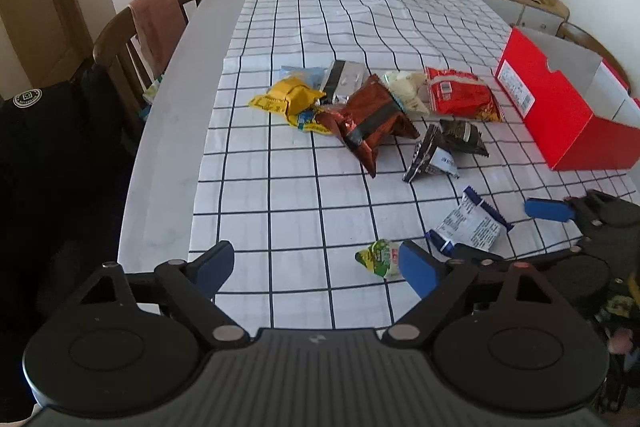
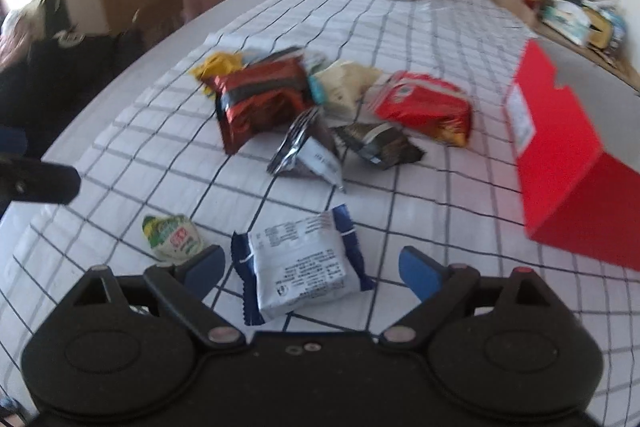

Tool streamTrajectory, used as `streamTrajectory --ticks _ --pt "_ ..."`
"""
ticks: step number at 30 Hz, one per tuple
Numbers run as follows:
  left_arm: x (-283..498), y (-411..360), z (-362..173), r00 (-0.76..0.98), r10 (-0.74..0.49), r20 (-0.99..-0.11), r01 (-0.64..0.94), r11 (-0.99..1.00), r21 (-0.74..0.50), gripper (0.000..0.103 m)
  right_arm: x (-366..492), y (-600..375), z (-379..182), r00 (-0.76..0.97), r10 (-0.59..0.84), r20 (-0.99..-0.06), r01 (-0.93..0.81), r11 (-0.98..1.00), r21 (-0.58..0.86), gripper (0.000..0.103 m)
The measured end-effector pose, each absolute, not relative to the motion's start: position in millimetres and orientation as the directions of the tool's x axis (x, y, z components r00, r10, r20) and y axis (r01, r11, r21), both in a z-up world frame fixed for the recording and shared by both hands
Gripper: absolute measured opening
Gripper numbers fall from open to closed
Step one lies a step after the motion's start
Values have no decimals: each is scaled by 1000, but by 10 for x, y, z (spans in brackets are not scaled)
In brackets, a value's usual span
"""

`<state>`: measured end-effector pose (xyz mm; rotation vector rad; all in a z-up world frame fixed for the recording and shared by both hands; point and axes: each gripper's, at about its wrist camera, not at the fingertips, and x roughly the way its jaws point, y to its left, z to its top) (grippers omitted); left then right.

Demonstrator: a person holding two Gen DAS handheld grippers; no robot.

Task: Organize snacks
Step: 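Grasp the green yogurt cup with the left tool while the right tool grasps the white-blue biscuit pack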

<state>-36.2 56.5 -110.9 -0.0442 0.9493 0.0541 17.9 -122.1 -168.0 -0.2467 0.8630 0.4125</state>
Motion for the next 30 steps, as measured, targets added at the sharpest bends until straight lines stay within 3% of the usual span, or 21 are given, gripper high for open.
streamTrajectory --ticks 8,16,19,24,30 --pt "-273 506 -1242 556 2 -831 -37 999 -22 86 274 -1099 -1888 539 266 -799 -524 848 -71 93" --pt "-93 413 -1456 536 -54 -842 29 999 -46 82 324 -1148 -1868 528 307 -791 -536 844 -30 69" --pt "-41 327 -1586 522 -52 -851 62 998 -22 74 315 -1179 -1842 534 297 -792 -521 853 -30 61" --pt "19 182 -1764 505 -40 -862 109 994 17 60 265 -1277 -1828 537 281 -795 -498 866 -31 60" --pt "26 16 -1825 518 -49 -854 178 983 51 58 195 -1399 -1816 529 277 -802 -478 879 -11 59"
